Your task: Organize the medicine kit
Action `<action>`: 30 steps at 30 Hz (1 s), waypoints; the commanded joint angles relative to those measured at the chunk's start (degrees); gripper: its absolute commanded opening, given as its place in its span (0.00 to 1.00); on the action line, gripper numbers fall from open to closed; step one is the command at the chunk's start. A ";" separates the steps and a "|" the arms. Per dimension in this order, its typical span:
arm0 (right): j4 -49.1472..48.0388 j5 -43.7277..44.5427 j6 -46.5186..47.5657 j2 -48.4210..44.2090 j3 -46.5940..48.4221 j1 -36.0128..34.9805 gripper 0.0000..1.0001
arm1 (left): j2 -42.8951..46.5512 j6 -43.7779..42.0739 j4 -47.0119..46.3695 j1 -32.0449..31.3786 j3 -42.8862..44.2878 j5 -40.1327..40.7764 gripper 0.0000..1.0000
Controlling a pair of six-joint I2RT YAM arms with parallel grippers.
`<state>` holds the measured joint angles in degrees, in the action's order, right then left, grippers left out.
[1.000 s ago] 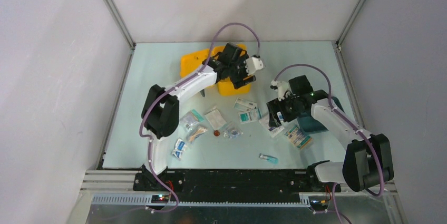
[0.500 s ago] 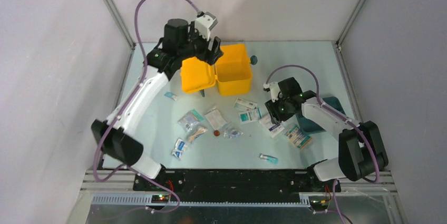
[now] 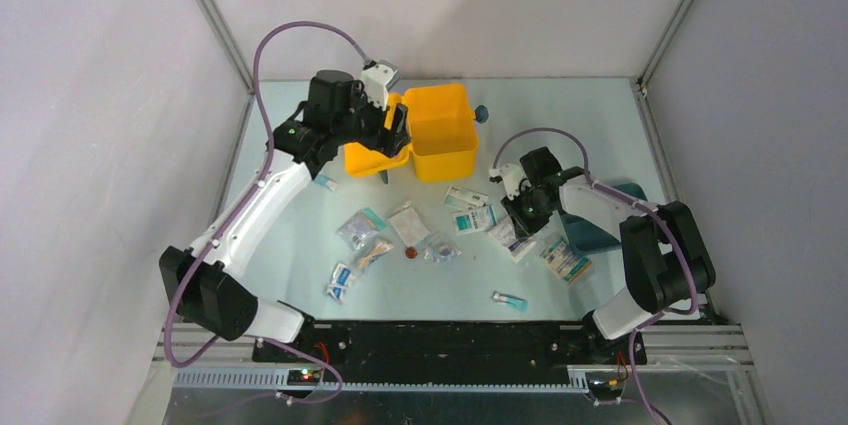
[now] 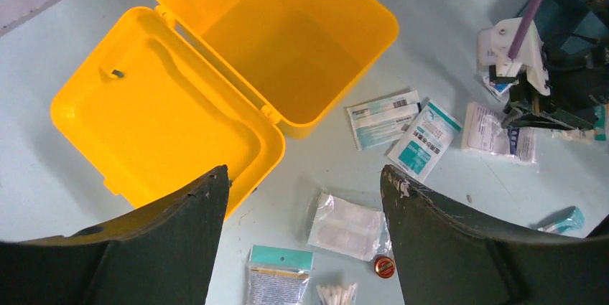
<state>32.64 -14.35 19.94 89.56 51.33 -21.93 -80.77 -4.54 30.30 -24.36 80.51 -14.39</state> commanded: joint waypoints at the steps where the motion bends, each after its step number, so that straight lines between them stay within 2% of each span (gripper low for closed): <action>1: 1.25 -1.99 3.57 1.54 2.33 -0.65 0.07 | 3.31 -0.35 -1.50 1.42 0.89 1.97 0.81; 2: 1.80 -1.80 3.94 0.89 2.79 -0.65 0.00 | 3.32 -0.77 -1.49 1.64 0.92 2.34 0.81; 7: 8.62 -2.52 5.88 -4.01 12.35 0.39 0.00 | 3.62 -0.99 -1.49 3.71 0.71 3.43 0.81; 11: 12.56 -8.01 3.01 -5.45 23.10 1.39 0.00 | 3.37 0.21 -1.36 5.96 1.06 3.55 0.81; 13: 11.25 -11.48 1.25 -6.05 26.93 1.64 0.00 | 3.28 0.48 -1.03 7.26 1.57 3.58 0.81; 18: -4.36 -13.02 -9.78 -5.42 32.73 1.21 0.00 | 2.76 0.01 0.68 9.68 2.67 6.50 0.81; 26: -8.61 1.00 -29.92 17.06 54.90 -2.21 0.00 | 3.69 3.39 1.29 11.17 1.96 8.67 0.80; 30: -7.71 7.35 -33.65 25.87 62.31 -3.89 0.00 | 4.76 4.53 1.63 11.47 0.88 8.60 0.80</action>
<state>25.15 -15.18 -4.93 108.60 107.61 -24.62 -79.05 -2.48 31.90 -13.65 80.58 -6.61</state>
